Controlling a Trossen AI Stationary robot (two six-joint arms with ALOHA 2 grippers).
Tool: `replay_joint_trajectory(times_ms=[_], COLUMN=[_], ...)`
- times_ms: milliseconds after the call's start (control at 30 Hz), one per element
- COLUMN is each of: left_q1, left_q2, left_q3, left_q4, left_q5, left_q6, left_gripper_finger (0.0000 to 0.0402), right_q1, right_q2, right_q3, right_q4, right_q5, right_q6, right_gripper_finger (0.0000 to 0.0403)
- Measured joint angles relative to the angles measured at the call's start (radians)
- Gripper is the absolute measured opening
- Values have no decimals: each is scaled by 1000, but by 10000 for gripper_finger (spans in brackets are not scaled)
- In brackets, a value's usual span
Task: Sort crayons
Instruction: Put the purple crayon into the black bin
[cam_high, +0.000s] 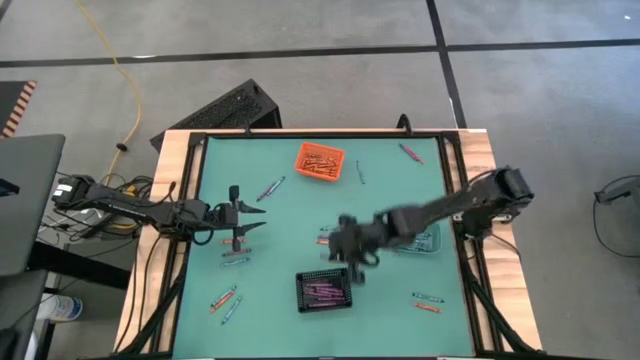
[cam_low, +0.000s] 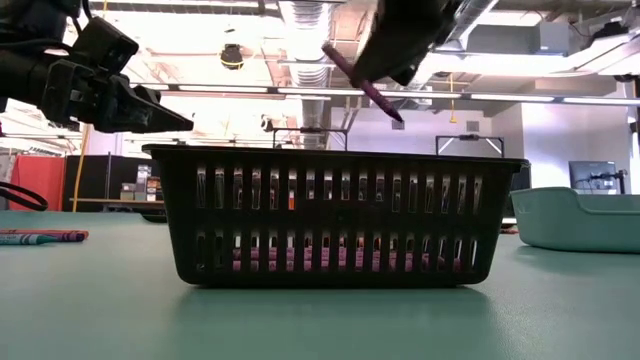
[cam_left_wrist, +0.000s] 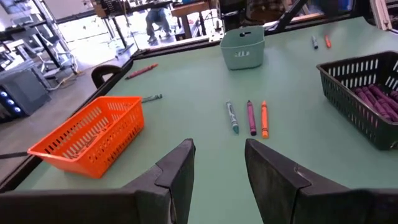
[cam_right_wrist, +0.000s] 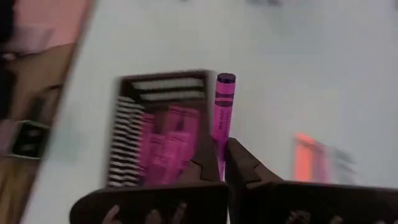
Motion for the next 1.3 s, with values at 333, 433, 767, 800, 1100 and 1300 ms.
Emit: replay_joint_trajectory(times_ms=[333,433,767,800,1100,1300], left_q1=[0,0,0,-1,-1,-1], left_q2=[0,-10,-247,-275,-489,-533], left_q3=[0,0,0,0,0,0], left_q4=[-105,-48,-61,-73,-260,-323], left_q5=[0,3,77,79,82,73], left_q6=[-139,-154,-162,-173,-250,-260], left_gripper_finger=[132,132,132,132,132,132], right_q1=[165,171,153,154,153,153], right_q2=[178,236,330,331,332,332], right_q3=[144,205,372,378,384,383], right_q4=[-48,-144,-313,-329,-414,-395], right_q5=[7,47,79,80,80,79], right_q6=[2,-4,-135,-140,-141,-140], right_gripper_finger=[1,1,4,5,6,7])
